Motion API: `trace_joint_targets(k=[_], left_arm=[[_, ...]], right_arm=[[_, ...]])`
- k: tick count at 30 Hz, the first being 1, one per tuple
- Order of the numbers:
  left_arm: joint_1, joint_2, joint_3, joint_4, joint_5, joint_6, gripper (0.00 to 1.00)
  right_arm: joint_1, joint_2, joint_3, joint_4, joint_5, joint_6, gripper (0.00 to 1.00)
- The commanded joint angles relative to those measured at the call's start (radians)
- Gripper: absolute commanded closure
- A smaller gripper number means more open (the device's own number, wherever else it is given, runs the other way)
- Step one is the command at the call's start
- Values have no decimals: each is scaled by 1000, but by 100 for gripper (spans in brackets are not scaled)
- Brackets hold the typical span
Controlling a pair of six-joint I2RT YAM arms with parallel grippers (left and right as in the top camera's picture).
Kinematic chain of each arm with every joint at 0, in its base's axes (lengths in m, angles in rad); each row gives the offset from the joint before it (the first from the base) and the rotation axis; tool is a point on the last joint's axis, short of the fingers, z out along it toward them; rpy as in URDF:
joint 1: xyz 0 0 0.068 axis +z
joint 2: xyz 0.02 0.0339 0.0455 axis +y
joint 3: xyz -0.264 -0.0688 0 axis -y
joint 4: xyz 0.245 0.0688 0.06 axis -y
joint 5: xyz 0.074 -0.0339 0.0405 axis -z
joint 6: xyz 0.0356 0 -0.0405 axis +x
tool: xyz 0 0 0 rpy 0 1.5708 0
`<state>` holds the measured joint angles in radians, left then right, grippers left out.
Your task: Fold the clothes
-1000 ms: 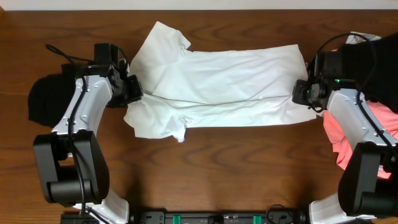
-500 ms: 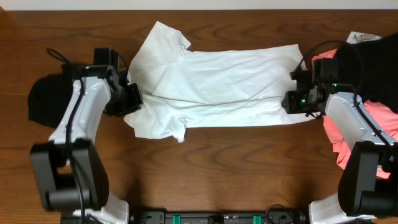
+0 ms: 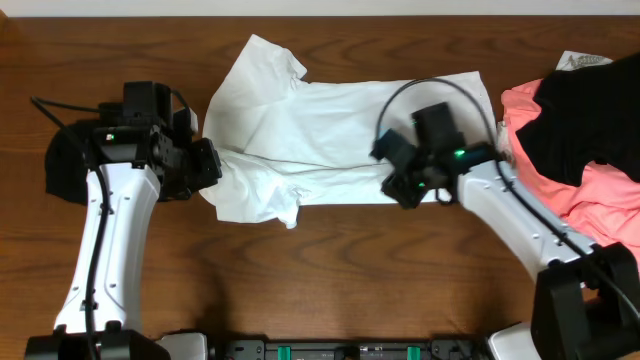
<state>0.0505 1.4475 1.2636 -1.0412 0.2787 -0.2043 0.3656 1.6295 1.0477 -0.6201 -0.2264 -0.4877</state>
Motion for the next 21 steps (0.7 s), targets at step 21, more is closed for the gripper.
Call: trace_joint_targets(k=[21], left_arm=[[-42,69,-410,301,-145,16,52]], right_arm=[[124,-6,-1,22,134,16,42]])
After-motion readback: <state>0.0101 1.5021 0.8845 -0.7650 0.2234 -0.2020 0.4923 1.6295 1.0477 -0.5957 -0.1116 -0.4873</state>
